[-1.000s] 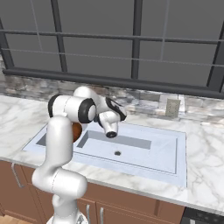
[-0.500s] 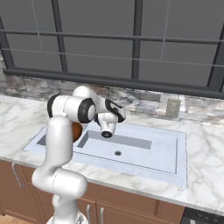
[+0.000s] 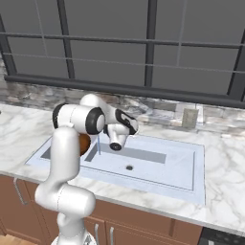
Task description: Pick the tomato from the cabinet and place it in the bowl. Then pick the bowl and place it in the sink. Then turn on the sink facuet.
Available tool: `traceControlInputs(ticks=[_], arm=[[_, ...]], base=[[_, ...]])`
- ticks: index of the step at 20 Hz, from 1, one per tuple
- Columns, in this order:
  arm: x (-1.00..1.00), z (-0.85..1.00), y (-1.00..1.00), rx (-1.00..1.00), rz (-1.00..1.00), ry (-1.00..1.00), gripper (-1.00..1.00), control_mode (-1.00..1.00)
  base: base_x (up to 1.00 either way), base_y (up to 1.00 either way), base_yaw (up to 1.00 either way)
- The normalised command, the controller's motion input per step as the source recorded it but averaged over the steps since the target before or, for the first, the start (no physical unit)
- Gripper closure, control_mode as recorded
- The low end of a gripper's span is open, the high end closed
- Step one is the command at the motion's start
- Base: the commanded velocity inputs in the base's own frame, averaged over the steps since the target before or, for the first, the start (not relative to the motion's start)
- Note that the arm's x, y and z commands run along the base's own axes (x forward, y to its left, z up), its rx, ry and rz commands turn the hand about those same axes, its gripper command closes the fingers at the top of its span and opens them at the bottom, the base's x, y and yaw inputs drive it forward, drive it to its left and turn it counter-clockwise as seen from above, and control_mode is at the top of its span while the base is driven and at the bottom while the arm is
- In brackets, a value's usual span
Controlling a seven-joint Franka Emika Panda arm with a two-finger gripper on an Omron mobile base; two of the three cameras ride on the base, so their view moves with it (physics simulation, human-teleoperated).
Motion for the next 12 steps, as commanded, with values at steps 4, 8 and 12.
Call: traceControlInputs(ticks=[4,8,12], arm=[[-0.14,-0.34,-0.61,0.05,-0.05,0.01,1.0,-1.0],[-0.01,0.0,-0.05,0.03,-0.01,0.0,1.0,-1.0],[0.0,0.0,0.0,0.0,0.0,0.0,1.0,-1.0]], base=[[0.0,0.0,0.0],[0.0,0.0,0.0],[0.0,0.0,0.0]])
